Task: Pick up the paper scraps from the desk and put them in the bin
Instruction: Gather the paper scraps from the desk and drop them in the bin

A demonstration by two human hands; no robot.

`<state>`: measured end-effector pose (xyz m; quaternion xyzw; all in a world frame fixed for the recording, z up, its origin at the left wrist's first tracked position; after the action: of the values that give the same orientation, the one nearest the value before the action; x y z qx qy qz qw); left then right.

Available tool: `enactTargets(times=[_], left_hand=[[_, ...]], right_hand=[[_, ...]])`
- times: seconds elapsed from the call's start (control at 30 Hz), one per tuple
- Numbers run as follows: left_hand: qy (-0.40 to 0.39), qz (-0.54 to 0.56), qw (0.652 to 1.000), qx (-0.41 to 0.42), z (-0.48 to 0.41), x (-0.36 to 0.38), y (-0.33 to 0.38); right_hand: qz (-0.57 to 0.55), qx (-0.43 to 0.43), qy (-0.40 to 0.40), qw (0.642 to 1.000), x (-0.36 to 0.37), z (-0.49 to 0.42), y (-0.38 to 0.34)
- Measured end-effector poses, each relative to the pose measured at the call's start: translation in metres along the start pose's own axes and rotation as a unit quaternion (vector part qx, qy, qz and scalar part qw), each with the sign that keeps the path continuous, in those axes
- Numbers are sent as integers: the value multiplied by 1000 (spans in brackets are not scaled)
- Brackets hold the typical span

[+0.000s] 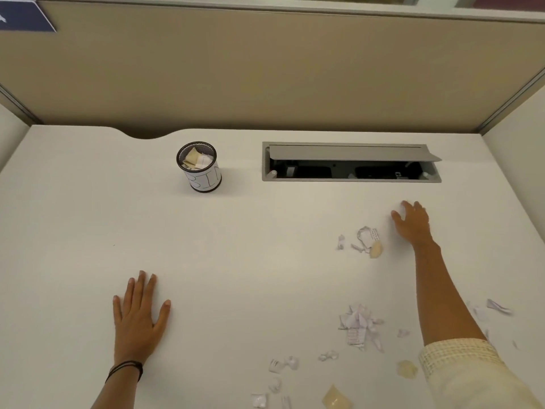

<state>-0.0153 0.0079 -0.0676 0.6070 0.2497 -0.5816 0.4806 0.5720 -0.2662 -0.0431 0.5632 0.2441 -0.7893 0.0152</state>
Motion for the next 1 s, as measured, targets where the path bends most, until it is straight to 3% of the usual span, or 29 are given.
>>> enactTargets(times=[0.37, 0.5, 0.8, 1.0], left_hand=[[-4, 16, 999, 49, 2, 1, 2], [0, 26, 999, 43, 5, 1, 0], [11, 33, 998, 50, 4, -1, 0], [16, 41, 998, 55, 3, -1, 1]], right_hand=[[-88, -119, -61, 987, 39, 69, -32], [-30, -158, -110, 981, 52, 91, -50], [-3, -192, 17, 981, 63, 136, -84], [8, -165, 22, 986, 81, 151, -99]])
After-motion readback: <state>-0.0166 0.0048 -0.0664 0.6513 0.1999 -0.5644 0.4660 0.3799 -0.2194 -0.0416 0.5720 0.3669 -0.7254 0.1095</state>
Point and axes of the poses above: each hand's wrist, its own z-axis away from the middle knuckle, its own x-axis out of the palm, y = z × x, the point moved 9 cm from there along -z, towards the middle knuckle, and after that the axes turned 2 degrees about -x, right-handed, at the moved point
